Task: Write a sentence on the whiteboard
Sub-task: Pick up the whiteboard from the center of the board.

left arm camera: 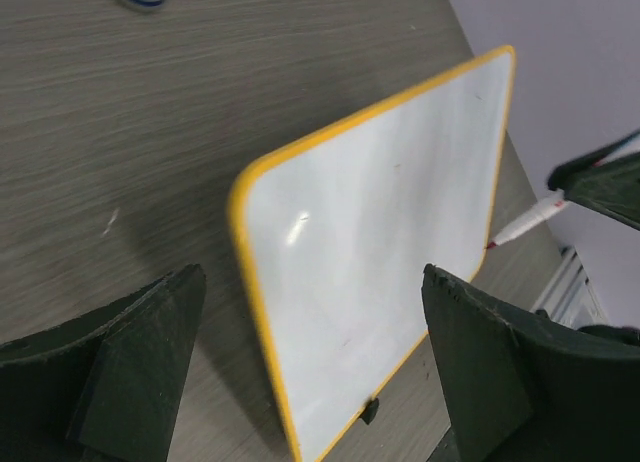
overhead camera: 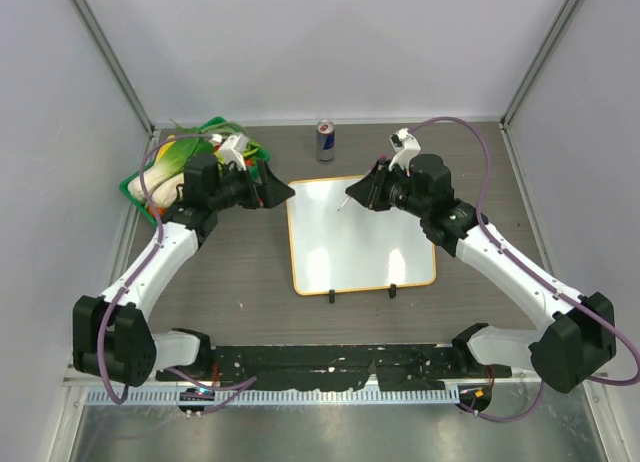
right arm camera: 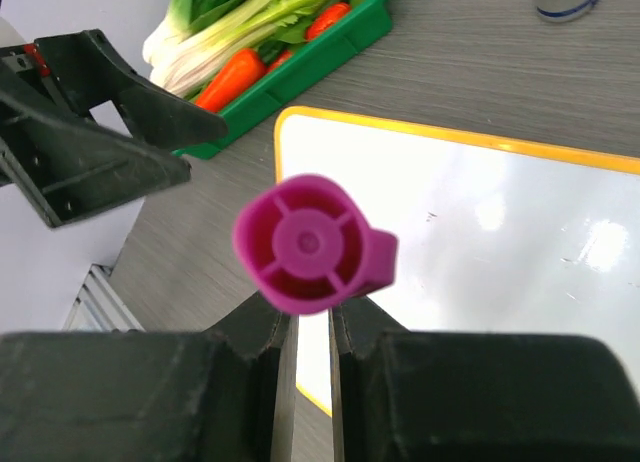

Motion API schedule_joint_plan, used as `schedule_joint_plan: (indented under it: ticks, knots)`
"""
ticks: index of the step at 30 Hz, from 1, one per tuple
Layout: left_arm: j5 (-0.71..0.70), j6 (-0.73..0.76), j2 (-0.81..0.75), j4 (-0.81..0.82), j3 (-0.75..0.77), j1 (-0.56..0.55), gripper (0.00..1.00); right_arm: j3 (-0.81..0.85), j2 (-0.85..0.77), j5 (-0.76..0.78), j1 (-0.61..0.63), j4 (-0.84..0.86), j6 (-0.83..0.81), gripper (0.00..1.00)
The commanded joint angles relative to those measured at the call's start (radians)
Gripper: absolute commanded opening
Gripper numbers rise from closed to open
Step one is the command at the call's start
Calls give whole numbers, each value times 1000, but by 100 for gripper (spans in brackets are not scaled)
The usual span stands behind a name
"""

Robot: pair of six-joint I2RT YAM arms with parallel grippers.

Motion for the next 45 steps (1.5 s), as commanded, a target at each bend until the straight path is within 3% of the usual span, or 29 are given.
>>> schedule_joint_plan:
  ticks: [1,6,13,21,33,45]
  knots:
    - [27,-94,1,-15,-67,110,92,6,-23,60,-5,-9,-55,1]
    - [146,-195,71,97,-133,169,91,18,-11,68,-9,-9,-66,1]
    - [300,-371,226,422,-213,158,88,27,-11,74,-11,-7,-69,1]
    - [318,-353,369,519,-161,71,81,38,9,59,-11,8,-73,2]
    - [398,-379,447,756,-225,51,44,60,89,27,-6,65,-64,1]
    - [372,-349,366,708,-282,28,15,135,156,138,98,140,-150,1]
